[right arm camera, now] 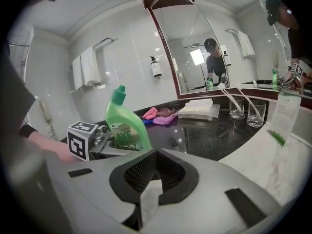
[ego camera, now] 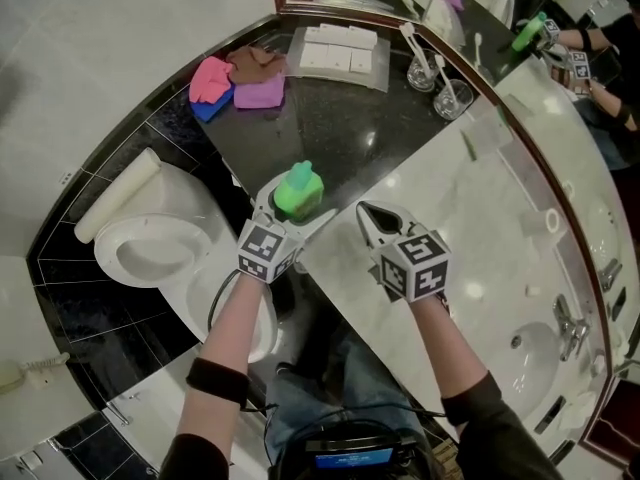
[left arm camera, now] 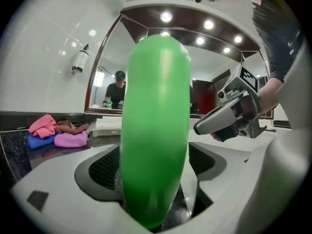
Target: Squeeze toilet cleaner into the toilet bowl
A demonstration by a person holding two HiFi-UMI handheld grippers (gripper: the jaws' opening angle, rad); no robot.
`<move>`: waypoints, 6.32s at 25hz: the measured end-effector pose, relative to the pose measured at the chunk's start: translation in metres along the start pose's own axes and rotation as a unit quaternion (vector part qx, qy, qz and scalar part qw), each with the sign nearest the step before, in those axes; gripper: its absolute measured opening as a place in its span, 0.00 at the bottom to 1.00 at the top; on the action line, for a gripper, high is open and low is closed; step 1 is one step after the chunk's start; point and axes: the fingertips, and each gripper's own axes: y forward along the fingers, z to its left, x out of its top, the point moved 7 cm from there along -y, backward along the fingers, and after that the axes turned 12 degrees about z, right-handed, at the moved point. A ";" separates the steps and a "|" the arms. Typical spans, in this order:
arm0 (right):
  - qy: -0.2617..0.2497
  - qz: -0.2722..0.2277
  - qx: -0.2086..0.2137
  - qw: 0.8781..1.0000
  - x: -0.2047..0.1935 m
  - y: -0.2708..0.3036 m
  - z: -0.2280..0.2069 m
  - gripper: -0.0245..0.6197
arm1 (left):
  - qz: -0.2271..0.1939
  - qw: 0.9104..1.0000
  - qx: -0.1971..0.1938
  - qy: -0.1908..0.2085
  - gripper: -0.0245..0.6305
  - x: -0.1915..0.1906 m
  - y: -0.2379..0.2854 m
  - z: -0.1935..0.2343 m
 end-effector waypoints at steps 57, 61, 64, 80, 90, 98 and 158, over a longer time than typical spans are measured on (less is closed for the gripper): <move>-0.145 -0.034 0.206 0.967 0.023 -0.093 0.273 0.04 | 0.007 0.994 0.113 -0.003 0.32 0.027 -0.361 -0.127; -0.179 -0.029 0.256 0.950 0.019 -0.103 0.344 0.04 | 0.014 0.991 0.133 -0.001 0.32 0.007 -0.423 -0.141; -0.204 -0.026 0.284 0.936 0.014 -0.101 0.390 0.04 | 0.011 0.988 0.152 -0.003 0.32 -0.007 -0.466 -0.146; -0.281 -0.017 0.336 0.899 -0.002 -0.115 0.523 0.04 | 0.009 0.960 0.266 -0.089 0.32 -0.048 -0.608 -0.193; -0.301 0.009 0.394 0.869 -0.011 -0.114 0.516 0.04 | 0.009 0.937 0.325 -0.124 0.32 -0.050 -0.612 -0.217; -0.305 0.021 0.391 0.868 -0.012 -0.128 0.500 0.04 | 0.012 0.940 0.320 -0.121 0.32 -0.049 -0.598 -0.230; -0.749 -0.104 0.470 0.456 0.011 -0.210 0.575 0.30 | 0.073 0.995 0.068 0.016 0.32 -0.044 -0.541 -0.235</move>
